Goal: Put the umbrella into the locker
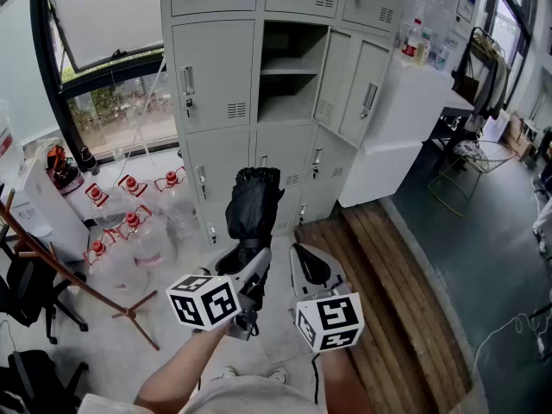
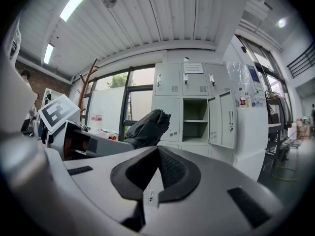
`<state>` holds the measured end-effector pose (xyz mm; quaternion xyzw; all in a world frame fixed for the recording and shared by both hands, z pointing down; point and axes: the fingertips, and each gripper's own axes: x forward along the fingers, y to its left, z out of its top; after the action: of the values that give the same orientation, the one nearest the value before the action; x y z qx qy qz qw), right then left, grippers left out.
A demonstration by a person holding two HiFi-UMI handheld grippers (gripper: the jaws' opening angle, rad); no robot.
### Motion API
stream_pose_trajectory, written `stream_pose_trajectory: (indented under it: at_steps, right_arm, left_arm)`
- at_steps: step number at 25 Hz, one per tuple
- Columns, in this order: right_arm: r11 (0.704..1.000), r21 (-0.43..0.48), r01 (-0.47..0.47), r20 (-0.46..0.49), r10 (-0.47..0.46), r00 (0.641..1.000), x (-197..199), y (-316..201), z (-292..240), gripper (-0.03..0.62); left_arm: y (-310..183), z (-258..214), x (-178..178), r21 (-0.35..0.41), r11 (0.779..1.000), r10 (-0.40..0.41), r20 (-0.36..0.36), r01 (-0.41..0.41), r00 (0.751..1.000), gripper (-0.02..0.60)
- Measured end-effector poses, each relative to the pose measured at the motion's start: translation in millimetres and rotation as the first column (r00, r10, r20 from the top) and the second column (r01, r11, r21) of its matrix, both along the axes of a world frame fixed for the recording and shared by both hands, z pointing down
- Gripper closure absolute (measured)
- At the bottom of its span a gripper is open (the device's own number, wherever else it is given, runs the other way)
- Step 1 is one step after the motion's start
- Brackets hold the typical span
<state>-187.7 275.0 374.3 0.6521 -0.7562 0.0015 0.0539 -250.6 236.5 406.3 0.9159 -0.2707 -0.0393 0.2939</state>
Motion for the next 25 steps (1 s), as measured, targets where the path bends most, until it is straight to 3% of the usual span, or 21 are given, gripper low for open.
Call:
stream_pose_trajectory:
  at_steps: [25]
  right_arm:
    - [0.998,0.041,0.055,0.062,-0.058,0.996,62.0,26.8,-4.0,0.591]
  left_arm:
    - [32.0,-18.8,59.5,0.004,0.999,-0.043,-0.003,0.043,0.999,0.345]
